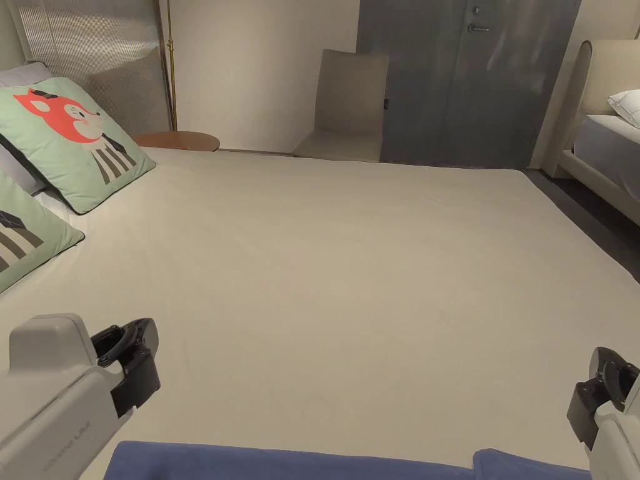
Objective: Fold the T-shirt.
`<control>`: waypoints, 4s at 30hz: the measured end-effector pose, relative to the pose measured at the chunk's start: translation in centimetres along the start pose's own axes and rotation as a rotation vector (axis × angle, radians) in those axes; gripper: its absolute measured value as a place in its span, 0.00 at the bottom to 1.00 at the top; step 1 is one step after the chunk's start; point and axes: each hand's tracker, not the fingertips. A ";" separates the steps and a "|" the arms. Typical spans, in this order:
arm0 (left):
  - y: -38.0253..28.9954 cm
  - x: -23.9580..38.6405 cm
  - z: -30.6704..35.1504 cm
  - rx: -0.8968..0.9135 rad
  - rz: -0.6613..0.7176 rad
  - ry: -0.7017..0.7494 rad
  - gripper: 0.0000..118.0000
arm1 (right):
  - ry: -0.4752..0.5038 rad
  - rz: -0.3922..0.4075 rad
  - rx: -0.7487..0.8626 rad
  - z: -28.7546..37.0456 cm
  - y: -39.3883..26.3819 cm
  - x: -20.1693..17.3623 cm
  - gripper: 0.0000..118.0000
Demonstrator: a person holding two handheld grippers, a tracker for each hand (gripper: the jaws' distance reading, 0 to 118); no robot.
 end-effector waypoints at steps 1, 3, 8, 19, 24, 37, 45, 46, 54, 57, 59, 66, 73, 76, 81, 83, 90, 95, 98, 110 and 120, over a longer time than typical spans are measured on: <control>-0.1 -1.5 -0.3 -0.025 0.061 -0.025 0.00 | 0.003 0.006 -0.007 -0.3 -0.3 -0.1 0.00; -0.6 -5.1 -1.4 -0.115 0.182 -0.082 0.00 | 0.011 0.005 -0.024 -0.3 -0.5 -0.2 0.00; -3.7 -13.8 -3.9 -0.385 0.395 -0.159 0.16 | 0.019 0.001 -0.073 -0.5 -1.2 -0.4 0.00; -11.7 -21.7 -7.4 -0.605 0.820 -0.338 0.93 | 0.042 0.046 -0.133 -0.4 -1.9 -2.4 0.00; -12.8 -18.6 -8.7 -0.638 0.850 -0.439 0.86 | 0.044 0.041 -0.139 -0.4 -1.5 -2.8 0.00; -11.8 -20.1 -6.1 -0.629 0.756 -0.236 0.07 | 0.059 0.013 -0.138 -0.7 -1.2 -3.5 0.00; -7.1 -25.0 -0.5 -0.496 0.732 -0.024 0.07 | 0.080 -0.001 -0.142 -0.9 -1.3 -3.6 0.00; -6.7 -24.5 -0.2 -0.497 0.737 -0.045 0.07 | 0.086 -0.004 -0.145 -1.0 -1.4 -3.8 0.00; -3.7 -10.0 -3.8 -0.559 0.505 -0.380 0.07 | 0.134 -0.017 -0.139 -0.9 -1.5 -4.3 0.00; -5.6 -4.6 -6.9 -0.622 0.432 -0.412 0.07 | 0.135 -0.023 -0.128 -0.5 -1.5 -3.7 0.00; -7.4 -1.4 -8.6 -0.683 0.377 -0.396 0.07 | 0.126 -0.028 -0.124 -0.3 -1.6 -3.0 0.00; -13.4 4.2 -12.1 -0.749 0.114 -0.175 0.11 | 0.088 -0.044 -0.123 0.1 -1.9 -0.6 0.00; -11.9 4.8 -10.0 -0.676 0.182 -0.268 0.84 | 0.084 -0.052 -0.133 0.1 -2.3 -0.2 0.00; -10.0 4.7 -7.7 -0.482 0.076 -0.207 0.91 | 0.089 -0.062 -0.135 0.1 -2.4 -0.1 0.00; -11.3 4.3 -6.2 -0.301 -0.036 0.030 0.04 | 0.094 -0.074 -0.140 0.1 -2.8 0.0 0.00; -12.8 4.7 -6.7 -0.321 -0.111 0.126 0.01 | 0.096 -0.074 -0.144 0.1 -2.8 0.0 0.00; -17.1 8.8 -7.8 -0.391 -0.237 0.020 0.01 | 0.097 -0.076 -0.149 0.3 -2.9 0.3 0.00; -19.5 13.3 -7.9 -0.414 -0.344 -0.074 0.01 | 0.090 -0.077 -0.147 0.6 -2.9 0.7 0.00; -20.3 14.8 -8.1 -0.423 -0.346 -0.077 0.01 | 0.083 -0.074 -0.143 0.7 -2.8 1.0 0.00; -16.0 12.7 -6.7 -0.492 0.034 -0.429 0.01 | 0.082 -0.085 -0.140 0.5 -2.6 0.7 0.00; -9.1 -5.0 -5.3 -0.416 0.508 -0.452 0.04 | 0.106 -0.084 -0.141 0.4 -2.4 -0.3 0.00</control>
